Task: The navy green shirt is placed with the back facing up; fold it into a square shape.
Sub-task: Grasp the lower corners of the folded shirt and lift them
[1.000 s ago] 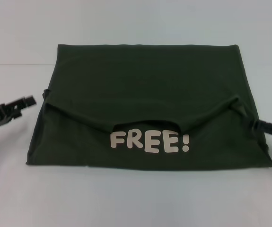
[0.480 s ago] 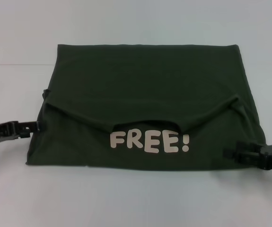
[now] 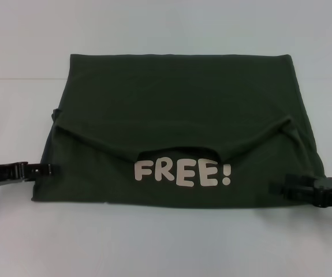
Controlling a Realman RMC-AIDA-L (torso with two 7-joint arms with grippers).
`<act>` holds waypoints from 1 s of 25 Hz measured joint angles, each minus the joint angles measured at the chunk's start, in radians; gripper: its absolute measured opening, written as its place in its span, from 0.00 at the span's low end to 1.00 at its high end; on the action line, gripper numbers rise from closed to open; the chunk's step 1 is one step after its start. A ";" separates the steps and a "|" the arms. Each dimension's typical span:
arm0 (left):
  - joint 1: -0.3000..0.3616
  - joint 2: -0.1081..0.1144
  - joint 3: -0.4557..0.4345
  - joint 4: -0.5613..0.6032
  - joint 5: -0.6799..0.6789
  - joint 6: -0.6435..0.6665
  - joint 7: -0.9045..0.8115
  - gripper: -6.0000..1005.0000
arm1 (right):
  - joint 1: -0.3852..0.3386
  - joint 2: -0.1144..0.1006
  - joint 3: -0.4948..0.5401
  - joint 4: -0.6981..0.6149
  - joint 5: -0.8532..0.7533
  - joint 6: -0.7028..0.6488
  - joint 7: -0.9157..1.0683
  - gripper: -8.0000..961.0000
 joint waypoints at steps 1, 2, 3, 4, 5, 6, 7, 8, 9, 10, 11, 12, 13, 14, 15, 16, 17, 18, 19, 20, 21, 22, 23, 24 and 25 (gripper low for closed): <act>0.000 0.000 0.000 -0.004 0.007 -0.005 0.000 0.83 | 0.001 0.000 -0.001 0.000 0.000 0.000 0.001 0.97; -0.002 -0.001 0.001 -0.009 0.015 -0.012 0.000 0.83 | 0.002 0.000 -0.001 0.000 0.000 0.000 0.002 0.97; -0.003 -0.003 0.001 -0.012 0.021 -0.017 0.000 0.83 | 0.003 0.000 -0.002 0.000 0.000 0.000 0.002 0.97; -0.004 -0.005 0.001 -0.014 0.027 -0.022 0.000 0.83 | 0.004 0.000 -0.002 0.000 -0.001 0.000 0.002 0.97; -0.006 -0.008 0.001 -0.015 0.032 -0.026 0.000 0.83 | 0.005 0.000 -0.002 0.000 -0.001 0.001 0.002 0.97; -0.007 -0.011 0.001 -0.015 0.035 -0.029 0.001 0.83 | 0.005 0.000 -0.002 0.000 -0.001 0.003 0.003 0.97; -0.008 -0.013 0.001 -0.015 0.037 -0.031 0.002 0.83 | 0.006 0.000 -0.002 0.000 -0.001 0.004 0.003 0.97; -0.008 -0.014 0.001 -0.015 0.037 -0.031 0.002 0.83 | 0.007 0.000 -0.003 0.000 -0.001 0.006 0.003 0.97; -0.008 -0.014 0.002 -0.015 0.037 -0.032 0.002 0.83 | 0.007 0.000 -0.003 0.000 -0.001 0.007 0.003 0.97; -0.008 -0.014 0.002 -0.016 0.037 -0.032 0.002 0.83 | 0.008 0.000 -0.004 0.000 -0.001 0.008 0.004 0.97; -0.008 -0.014 0.002 -0.016 0.037 -0.031 0.001 0.83 | 0.008 0.000 -0.004 0.000 -0.001 0.008 0.004 0.97; -0.009 -0.014 0.002 -0.016 0.038 -0.028 0.000 0.83 | 0.008 0.000 -0.004 0.000 -0.001 0.008 0.004 0.97; -0.009 -0.014 0.002 -0.017 0.038 -0.025 0.000 0.83 | 0.009 0.000 -0.004 0.000 -0.001 0.008 0.004 0.97; -0.009 -0.014 0.002 -0.017 0.038 -0.021 0.000 0.83 | 0.009 0.000 -0.004 0.000 -0.001 0.009 0.004 0.97; -0.009 -0.014 0.002 -0.017 0.038 -0.018 -0.001 0.83 | 0.010 0.000 -0.004 0.001 -0.001 0.009 0.004 0.97; -0.009 -0.014 0.003 -0.017 0.038 -0.017 -0.001 0.83 | 0.012 0.000 -0.004 0.001 -0.001 0.010 0.004 0.97; -0.009 -0.014 0.003 -0.017 0.038 -0.014 -0.001 0.83 | 0.013 0.000 -0.004 0.001 -0.001 0.010 0.004 0.97; -0.010 -0.014 0.003 -0.017 0.038 -0.012 -0.001 0.83 | 0.013 0.000 -0.004 0.002 -0.001 0.010 0.004 0.97; -0.011 -0.014 0.003 -0.017 0.039 -0.010 -0.001 0.83 | 0.014 0.000 -0.003 0.002 -0.001 0.011 0.004 0.97; -0.011 -0.014 0.003 -0.017 0.039 -0.009 -0.001 0.83 | 0.015 0.000 -0.003 0.002 -0.001 0.011 0.004 0.97; -0.012 -0.014 0.003 -0.014 0.038 -0.008 -0.001 0.83 | 0.016 0.000 -0.003 0.003 -0.001 0.011 0.004 0.97; -0.013 -0.014 0.003 -0.012 0.038 -0.008 -0.001 0.83 | 0.017 0.000 -0.003 0.003 -0.001 0.012 0.004 0.97; -0.014 -0.014 0.003 -0.010 0.036 -0.007 -0.001 0.83 | 0.018 0.000 -0.003 0.004 -0.001 0.014 0.004 0.97; -0.016 -0.013 0.002 -0.009 0.035 -0.005 -0.001 0.83 | 0.019 0.000 -0.003 0.004 -0.001 0.014 0.004 0.97; -0.019 -0.013 0.001 -0.009 0.034 -0.004 -0.001 0.83 | 0.020 0.000 -0.005 0.005 -0.001 0.015 0.004 0.97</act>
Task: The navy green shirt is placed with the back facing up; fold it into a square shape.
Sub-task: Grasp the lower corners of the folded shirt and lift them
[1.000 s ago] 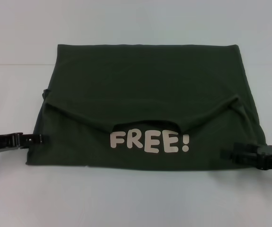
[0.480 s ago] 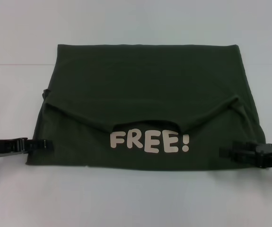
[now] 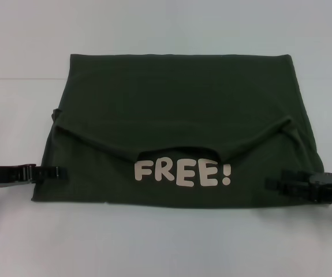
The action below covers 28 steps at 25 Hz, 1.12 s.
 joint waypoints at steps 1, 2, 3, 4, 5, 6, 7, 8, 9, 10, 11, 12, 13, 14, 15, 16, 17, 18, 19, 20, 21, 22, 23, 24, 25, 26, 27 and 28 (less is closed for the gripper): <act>-0.001 0.000 0.000 0.000 -0.001 0.000 0.000 0.83 | 0.001 0.000 -0.002 0.000 0.000 0.000 0.000 0.97; -0.003 0.000 -0.001 0.000 -0.001 0.000 0.001 0.83 | 0.002 0.000 -0.004 0.000 0.000 0.000 0.001 0.97; -0.006 -0.001 -0.001 0.000 -0.001 -0.001 0.003 0.83 | 0.004 0.000 -0.006 0.001 0.000 0.001 0.001 0.97; -0.009 -0.002 0.000 -0.001 0.000 -0.002 0.005 0.83 | 0.005 0.000 -0.007 0.002 0.000 0.001 0.001 0.97; -0.012 -0.003 0.001 -0.005 0.002 -0.003 0.006 0.83 | 0.005 0.000 -0.008 0.002 0.000 0.002 0.001 0.97; -0.015 -0.004 0.002 -0.008 0.005 -0.003 0.006 0.83 | 0.005 0.000 -0.008 0.003 0.000 0.003 0.001 0.97; -0.016 -0.004 0.003 -0.012 0.006 -0.003 0.007 0.83 | 0.005 0.000 -0.008 0.003 0.000 0.006 0.001 0.97; -0.017 -0.004 0.004 -0.014 0.007 -0.003 0.007 0.83 | 0.005 0.000 -0.008 0.004 0.000 0.008 0.001 0.97; -0.018 -0.004 0.004 -0.015 0.007 -0.002 0.007 0.83 | 0.006 0.000 -0.008 0.004 0.000 0.009 0.002 0.97; -0.018 -0.004 0.008 -0.016 0.007 -0.002 0.007 0.83 | 0.006 0.000 -0.009 0.004 0.000 0.011 0.002 0.97; -0.018 -0.004 0.012 -0.016 0.007 -0.001 0.005 0.83 | 0.007 0.000 -0.009 0.005 0.000 0.012 0.002 0.97; -0.018 -0.003 0.019 -0.016 0.007 -0.001 0.003 0.83 | 0.007 0.000 -0.009 0.005 0.000 0.012 0.002 0.97; -0.018 -0.002 0.023 -0.016 0.011 -0.001 -0.001 0.83 | 0.008 0.000 -0.010 0.005 0.000 0.013 0.002 0.97; -0.018 -0.001 0.026 -0.016 0.016 -0.001 -0.006 0.83 | 0.009 0.000 -0.010 0.005 0.000 0.014 0.002 0.97; -0.018 0.000 0.026 -0.015 0.022 0.001 -0.012 0.83 | 0.009 0.000 -0.011 0.005 0.000 0.015 0.002 0.97; -0.018 0.002 0.026 -0.015 0.031 0.004 -0.022 0.83 | 0.009 0.000 -0.012 0.005 0.000 0.016 0.002 0.97; -0.018 0.005 0.026 -0.015 0.038 0.007 -0.032 0.83 | 0.010 0.000 -0.015 0.005 0.000 0.016 0.002 0.97; -0.019 0.007 0.026 -0.015 0.041 0.012 -0.038 0.83 | 0.010 0.000 -0.019 0.005 0.000 0.019 0.002 0.97; -0.020 0.008 0.026 -0.015 0.044 0.018 -0.044 0.83 | 0.010 0.000 -0.023 0.005 0.000 0.022 0.002 0.97; -0.022 0.008 0.026 -0.015 0.044 0.026 -0.047 0.83 | 0.011 0.000 -0.025 0.005 0.000 0.024 0.002 0.97; -0.023 0.008 0.026 -0.016 0.044 0.030 -0.048 0.83 | 0.012 0.000 -0.027 0.005 0.000 0.025 0.002 0.97; -0.025 0.008 0.026 -0.016 0.045 0.035 -0.049 0.83 | 0.013 0.000 -0.028 0.005 0.000 0.025 0.002 0.97; -0.027 0.009 0.026 -0.017 0.046 0.037 -0.050 0.82 | 0.015 0.000 -0.028 0.005 0.000 0.025 0.003 0.97; -0.028 0.008 0.026 -0.017 0.046 0.037 -0.050 0.82 | 0.016 0.000 -0.029 0.005 0.000 0.025 0.003 0.97; -0.029 0.008 0.027 -0.017 0.047 0.037 -0.051 0.81 | 0.017 0.000 -0.030 0.005 0.000 0.025 0.003 0.97; -0.030 0.007 0.027 -0.017 0.047 0.037 -0.050 0.80 | 0.019 0.000 -0.031 0.005 0.000 0.025 0.003 0.97; -0.031 0.006 0.027 -0.017 0.048 0.038 -0.049 0.80 | 0.020 0.000 -0.032 0.005 0.000 0.026 0.003 0.97; -0.031 0.005 0.029 -0.017 0.051 0.038 -0.047 0.79 | 0.020 0.000 -0.033 0.005 0.000 0.026 0.003 0.97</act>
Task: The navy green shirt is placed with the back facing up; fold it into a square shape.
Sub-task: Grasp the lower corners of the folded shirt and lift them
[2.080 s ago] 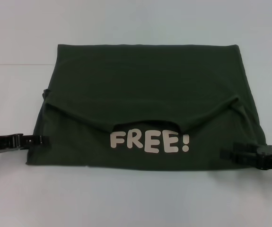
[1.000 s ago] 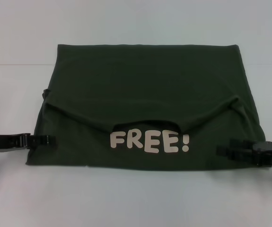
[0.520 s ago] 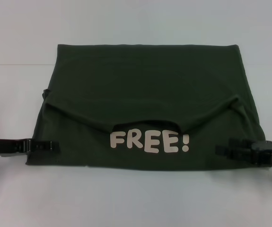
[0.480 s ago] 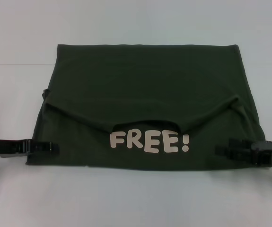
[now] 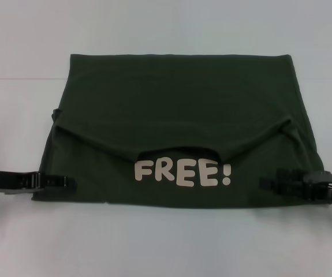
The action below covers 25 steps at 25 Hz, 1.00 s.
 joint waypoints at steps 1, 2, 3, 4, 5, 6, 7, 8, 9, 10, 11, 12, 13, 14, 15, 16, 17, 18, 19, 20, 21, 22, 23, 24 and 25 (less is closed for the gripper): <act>0.000 -0.001 0.004 0.001 0.003 0.000 0.001 0.78 | 0.000 0.000 0.000 0.000 0.000 0.001 0.000 0.97; 0.000 -0.001 0.008 0.002 0.007 0.000 -0.001 0.78 | 0.001 0.000 -0.001 0.000 0.000 0.001 0.000 0.97; 0.000 -0.001 0.011 0.003 0.010 0.000 -0.005 0.77 | 0.001 0.000 -0.001 0.000 0.000 0.001 0.000 0.97; 0.000 0.000 0.014 0.005 0.014 0.000 -0.008 0.76 | 0.001 0.000 -0.001 0.000 0.000 0.001 0.001 0.97; 0.000 0.001 0.014 0.007 0.018 -0.001 -0.011 0.76 | 0.001 0.000 -0.001 0.000 0.000 0.001 0.001 0.97; 0.001 0.000 0.012 0.013 0.022 -0.005 -0.012 0.72 | 0.001 0.000 -0.001 0.000 0.000 0.001 0.002 0.97; 0.002 0.000 0.010 0.016 0.024 -0.007 -0.012 0.68 | 0.001 0.000 -0.001 0.000 0.000 0.001 0.002 0.97; 0.004 -0.001 0.008 0.019 0.025 -0.008 -0.012 0.64 | 0.001 0.000 -0.001 0.000 0.000 0.001 0.002 0.97; 0.005 -0.002 0.007 0.021 0.025 -0.008 -0.011 0.60 | 0.001 0.000 -0.001 0.000 0.000 0.001 0.003 0.97; 0.005 -0.002 0.008 0.023 0.026 -0.009 -0.010 0.57 | 0.001 0.000 -0.001 0.000 0.000 0.001 0.003 0.97; 0.005 -0.002 0.011 0.023 0.026 -0.008 -0.006 0.53 | 0.001 0.000 0.000 -0.002 0.000 0.000 0.005 0.97; 0.004 -0.002 0.013 0.023 0.026 -0.008 -0.001 0.50 | 0.001 0.000 0.000 -0.003 0.000 -0.001 0.007 0.97; 0.003 -0.003 0.015 0.021 0.026 -0.006 0.006 0.47 | 0.001 0.000 0.000 -0.005 0.000 -0.003 0.009 0.97; 0.003 -0.003 0.015 0.020 0.026 -0.005 0.012 0.44 | 0.000 0.000 0.000 -0.007 0.000 -0.003 0.011 0.97; 0.002 -0.003 0.016 0.019 0.026 -0.004 0.015 0.41 | 0.000 0.000 -0.001 -0.008 0.000 -0.004 0.014 0.97; 0.002 -0.003 0.018 0.019 0.026 -0.004 0.017 0.38 | 0.000 -0.002 -0.001 -0.009 0.000 -0.004 0.018 0.97; 0.001 -0.004 0.019 0.019 0.026 -0.006 0.018 0.36 | 0.000 -0.004 -0.002 -0.011 0.000 -0.004 0.026 0.96; 0.001 -0.004 0.021 0.019 0.026 -0.008 0.018 0.33 | 0.000 -0.007 -0.002 -0.014 -0.002 -0.004 0.035 0.96; 0.000 -0.004 0.021 0.019 0.026 -0.009 0.019 0.30 | 0.000 -0.010 -0.002 -0.021 -0.008 -0.004 0.049 0.96; 0.000 -0.004 0.021 0.019 0.026 -0.009 0.019 0.25 | 0.000 -0.013 -0.003 -0.035 -0.019 -0.004 0.071 0.96; 0.000 -0.004 0.022 0.019 0.027 -0.010 0.019 0.20 | 0.000 -0.017 -0.003 -0.054 -0.033 -0.007 0.101 0.96; 0.000 -0.004 0.022 0.020 0.027 -0.009 0.019 0.16 | 0.001 -0.019 -0.006 -0.088 -0.054 -0.014 0.148 0.96; 0.000 -0.004 0.021 0.020 0.028 -0.009 0.019 0.11 | 0.003 -0.022 -0.011 -0.120 -0.073 -0.021 0.191 0.96; 0.000 -0.004 0.021 0.021 0.028 -0.008 0.019 0.06 | 0.004 -0.024 -0.020 -0.166 -0.101 -0.036 0.248 0.96; 0.000 -0.004 0.019 0.021 0.028 -0.007 0.019 0.06 | 0.007 -0.029 -0.034 -0.218 -0.131 -0.056 0.319 0.96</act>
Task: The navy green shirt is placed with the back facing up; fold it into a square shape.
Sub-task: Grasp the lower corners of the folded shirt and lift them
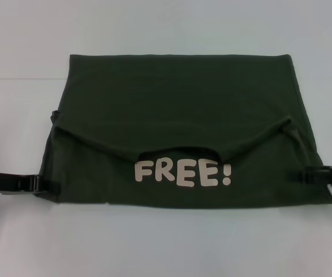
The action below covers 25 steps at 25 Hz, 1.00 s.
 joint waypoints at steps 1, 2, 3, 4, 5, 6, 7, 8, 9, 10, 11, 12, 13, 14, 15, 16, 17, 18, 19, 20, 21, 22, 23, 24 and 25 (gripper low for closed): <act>0.000 0.000 -0.002 0.000 0.000 0.000 0.000 0.06 | 0.004 -0.005 -0.014 -0.052 -0.029 -0.020 0.069 0.95; 0.000 0.001 -0.002 0.000 0.000 0.000 0.000 0.05 | 0.010 -0.014 -0.029 -0.101 -0.061 -0.040 0.145 0.95; 0.000 0.001 -0.003 0.001 0.000 0.000 0.000 0.05 | 0.018 -0.025 -0.044 -0.142 -0.094 -0.064 0.214 0.95; 0.000 0.002 -0.002 0.001 0.000 0.000 0.000 0.04 | 0.029 -0.039 -0.055 -0.171 -0.123 -0.081 0.276 0.95; 0.000 0.003 -0.002 0.001 0.000 -0.001 0.000 0.04 | 0.046 -0.058 -0.064 -0.185 -0.157 -0.104 0.330 0.95; 0.000 0.004 -0.002 0.001 0.000 -0.002 0.001 0.04 | 0.067 -0.079 -0.068 -0.195 -0.191 -0.123 0.381 0.95; 0.000 0.004 -0.002 0.001 0.000 -0.002 0.001 0.04 | 0.086 -0.093 -0.068 -0.196 -0.223 -0.140 0.422 0.95; 0.000 0.005 -0.003 0.001 0.000 -0.003 0.002 0.04 | 0.104 -0.104 -0.065 -0.198 -0.257 -0.147 0.458 0.95; 0.000 0.006 -0.003 0.001 0.000 -0.003 0.002 0.04 | 0.127 -0.110 -0.061 -0.202 -0.309 -0.158 0.498 0.94; 0.000 0.006 -0.003 0.001 0.000 -0.003 0.002 0.04 | 0.144 -0.109 -0.061 -0.204 -0.343 -0.162 0.511 0.94; 0.000 0.006 -0.003 0.002 -0.003 -0.002 0.007 0.04 | 0.161 -0.107 -0.061 -0.205 -0.383 -0.164 0.522 0.94; 0.000 0.006 -0.002 0.002 -0.005 -0.001 0.009 0.04 | 0.176 -0.100 -0.064 -0.201 -0.415 -0.165 0.527 0.94; 0.000 0.006 -0.003 0.002 -0.006 0.000 0.011 0.04 | 0.187 -0.095 -0.066 -0.193 -0.441 -0.157 0.530 0.94; -0.001 0.006 -0.002 0.003 -0.007 0.001 0.012 0.04 | 0.198 -0.086 -0.071 -0.178 -0.463 -0.153 0.530 0.94; -0.001 0.006 -0.003 0.003 -0.007 0.001 0.012 0.04 | 0.206 -0.081 -0.076 -0.159 -0.473 -0.136 0.530 0.94; -0.001 0.006 -0.003 0.003 -0.007 0.001 0.012 0.04 | 0.211 -0.076 -0.080 -0.142 -0.480 -0.125 0.529 0.94; -0.001 0.005 -0.003 0.003 -0.007 0.001 0.012 0.04 | 0.215 -0.072 -0.083 -0.122 -0.480 -0.100 0.526 0.93; -0.001 0.005 -0.003 0.003 -0.007 0.001 0.012 0.04 | 0.216 -0.069 -0.085 -0.111 -0.479 -0.089 0.524 0.93; -0.001 0.006 -0.003 0.004 -0.007 0.001 0.012 0.04 | 0.218 -0.065 -0.085 -0.100 -0.477 -0.072 0.520 0.93; -0.001 0.006 -0.003 0.006 -0.008 0.003 0.012 0.04 | 0.219 -0.061 -0.085 -0.090 -0.476 -0.060 0.517 0.93; -0.001 0.006 -0.003 0.007 -0.008 0.005 0.011 0.04 | 0.220 -0.059 -0.086 -0.080 -0.475 -0.047 0.513 0.93; -0.001 0.006 -0.003 0.008 -0.008 0.005 0.010 0.04 | 0.222 -0.056 -0.085 -0.073 -0.475 -0.038 0.511 0.93; -0.002 0.006 -0.003 0.009 -0.008 0.005 0.009 0.04 | 0.224 -0.053 -0.086 -0.067 -0.474 -0.028 0.508 0.93; -0.001 0.006 -0.003 0.009 -0.008 0.005 0.009 0.04 | 0.226 -0.050 -0.086 -0.064 -0.470 -0.021 0.505 0.93; -0.002 0.006 -0.003 0.010 -0.008 0.005 0.009 0.04 | 0.226 -0.047 -0.086 -0.063 -0.465 -0.016 0.503 0.92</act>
